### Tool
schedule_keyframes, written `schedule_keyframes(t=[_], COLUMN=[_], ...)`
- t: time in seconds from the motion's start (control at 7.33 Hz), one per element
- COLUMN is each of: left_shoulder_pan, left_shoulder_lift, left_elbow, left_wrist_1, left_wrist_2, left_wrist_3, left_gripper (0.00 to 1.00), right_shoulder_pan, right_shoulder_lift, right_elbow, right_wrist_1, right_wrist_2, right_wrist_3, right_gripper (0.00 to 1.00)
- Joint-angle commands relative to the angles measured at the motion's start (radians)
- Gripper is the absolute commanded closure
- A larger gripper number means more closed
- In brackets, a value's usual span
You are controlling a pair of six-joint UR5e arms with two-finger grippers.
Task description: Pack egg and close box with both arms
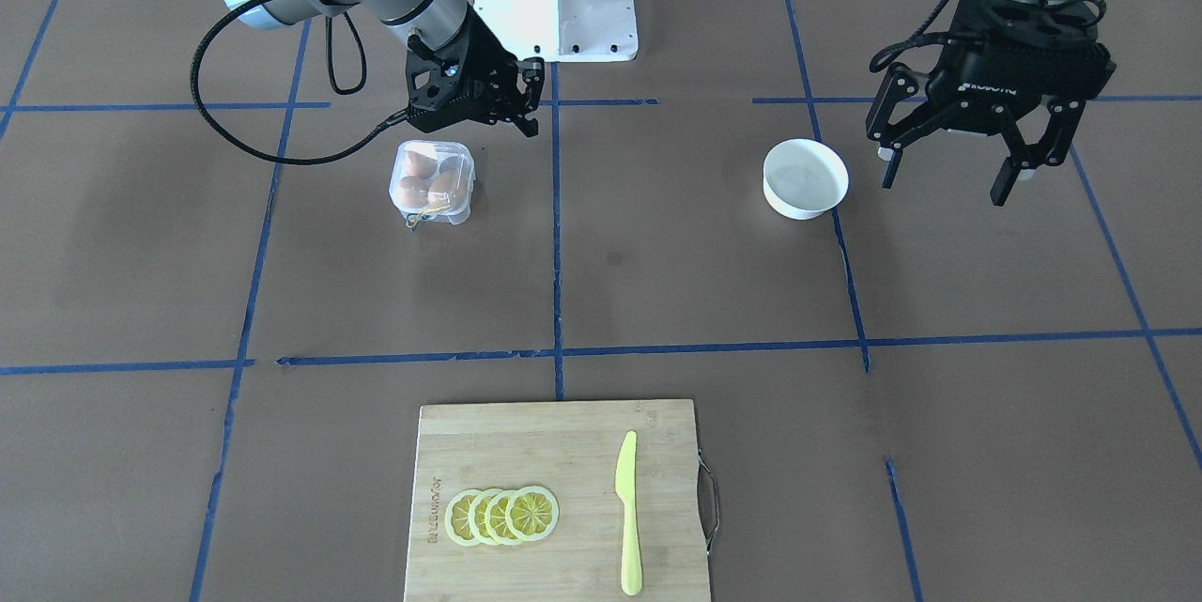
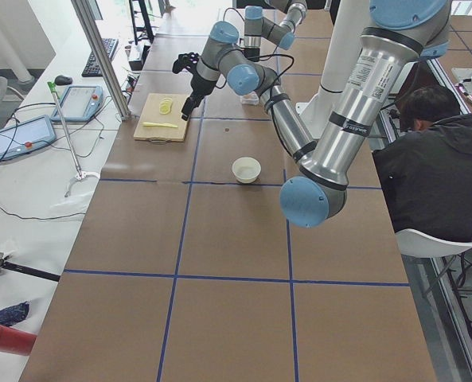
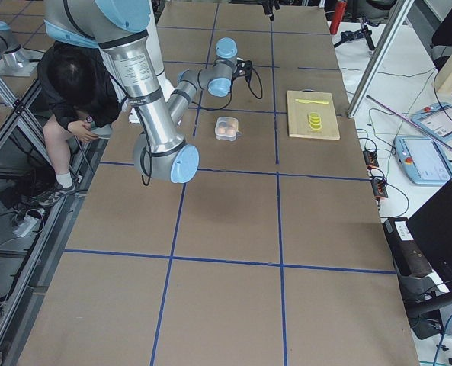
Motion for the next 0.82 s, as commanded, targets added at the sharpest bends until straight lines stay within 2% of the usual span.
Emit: schedule_keyframes(t=[0.0,0.14,0.27,0.41,0.55,0.68], left_shoulder_pan=[-0.043,-0.072,-0.117,-0.163,-0.221,-0.317], left_shoulder_lift=[0.071,0.108,0.128,0.147,0.159,0.164], left_elbow=[0.008,0.012,0.031,0.072,0.115,0.194], left_wrist_1=[-0.001,-0.003,0.0,0.0,-0.001,-0.004], left_wrist_2=[-0.123,-0.126,-0.128,-0.129,-0.158,-0.263], left_wrist_3=[0.039,0.044,0.127,0.23,0.345,0.478], left_gripper=[0.0,0.0,0.0,0.0,0.0,0.0], right_shoulder_pan=[0.006,0.044,0.082,0.131,0.182,0.258], right_shoulder_lift=[0.021,0.022,0.021,0.01,0.001,-0.004], right_elbow=[0.008,0.035,0.055,0.059,0.06,0.062], right_wrist_1=[-0.018,-0.118,-0.218,-0.264,-0.371,-0.484], right_wrist_2=[-0.054,-0.062,-0.062,-0.05,-0.035,-0.013], right_wrist_3=[0.012,0.006,-0.023,-0.098,-0.213,-0.422], right_gripper=[0.0,0.0,0.0,0.0,0.0,0.0])
